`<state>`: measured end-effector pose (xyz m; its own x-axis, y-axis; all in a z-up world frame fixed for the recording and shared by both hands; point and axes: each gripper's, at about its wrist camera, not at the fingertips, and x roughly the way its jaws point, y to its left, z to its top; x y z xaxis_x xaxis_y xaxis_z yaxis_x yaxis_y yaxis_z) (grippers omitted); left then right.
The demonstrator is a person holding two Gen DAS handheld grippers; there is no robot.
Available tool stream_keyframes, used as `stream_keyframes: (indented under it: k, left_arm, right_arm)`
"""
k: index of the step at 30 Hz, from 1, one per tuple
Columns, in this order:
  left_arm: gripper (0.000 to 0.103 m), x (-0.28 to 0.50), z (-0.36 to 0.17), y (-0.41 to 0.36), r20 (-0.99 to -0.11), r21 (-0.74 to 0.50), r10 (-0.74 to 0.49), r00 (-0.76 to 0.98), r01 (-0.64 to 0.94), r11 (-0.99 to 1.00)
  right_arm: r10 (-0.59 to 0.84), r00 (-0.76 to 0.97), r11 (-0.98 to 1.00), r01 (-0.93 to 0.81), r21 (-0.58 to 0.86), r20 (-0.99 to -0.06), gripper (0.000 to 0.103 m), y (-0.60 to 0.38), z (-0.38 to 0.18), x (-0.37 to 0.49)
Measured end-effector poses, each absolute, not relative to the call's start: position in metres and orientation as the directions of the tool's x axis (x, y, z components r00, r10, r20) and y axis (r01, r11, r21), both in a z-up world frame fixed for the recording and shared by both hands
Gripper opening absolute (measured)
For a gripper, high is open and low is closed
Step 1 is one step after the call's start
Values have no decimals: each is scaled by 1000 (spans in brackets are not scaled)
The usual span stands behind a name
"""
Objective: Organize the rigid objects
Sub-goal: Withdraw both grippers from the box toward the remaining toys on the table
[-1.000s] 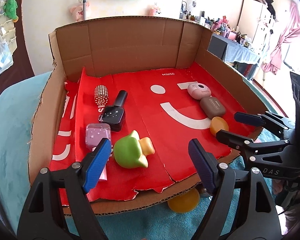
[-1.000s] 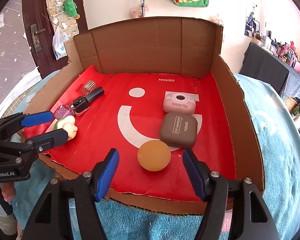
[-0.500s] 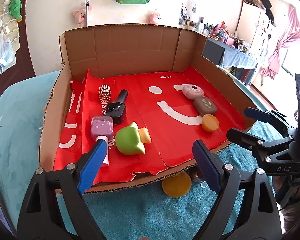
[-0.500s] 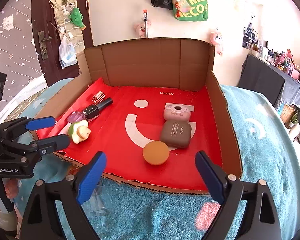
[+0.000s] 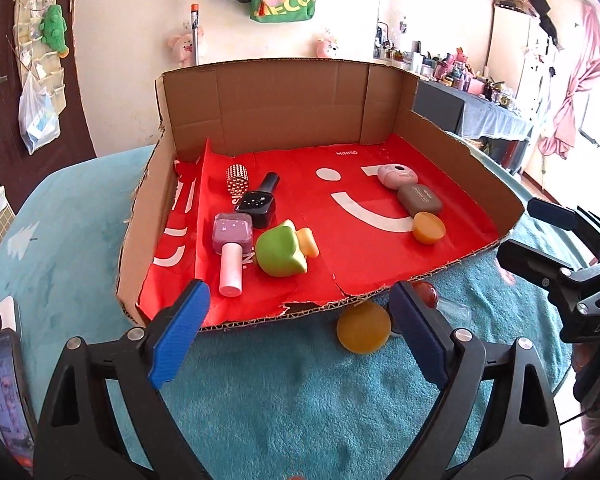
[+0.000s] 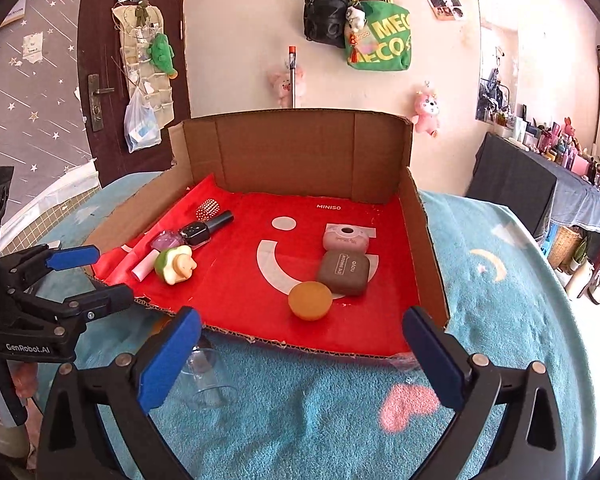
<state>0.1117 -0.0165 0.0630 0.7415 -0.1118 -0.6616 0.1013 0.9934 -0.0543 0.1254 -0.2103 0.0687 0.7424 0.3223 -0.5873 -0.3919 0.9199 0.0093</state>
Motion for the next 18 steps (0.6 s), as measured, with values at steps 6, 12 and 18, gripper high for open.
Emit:
stream_keyframes:
  k: [6, 12, 18]
  left_arm:
    - [92, 99, 55, -16, -647, -35, -69, 760, 61, 998]
    - [92, 94, 37, -11, -662, -58, -38, 748, 0, 998]
    - [92, 90, 24, -1, -689, -130, -60, 722, -43, 991]
  right_arm:
    - [344, 749, 911, -411, 10, -567, 103, -213, 64, 111]
    - [337, 729, 908, -418, 2, -595, 103, -207, 57, 106]
    - [285, 759, 918, -392, -62, -585, 103, -201, 56, 96]
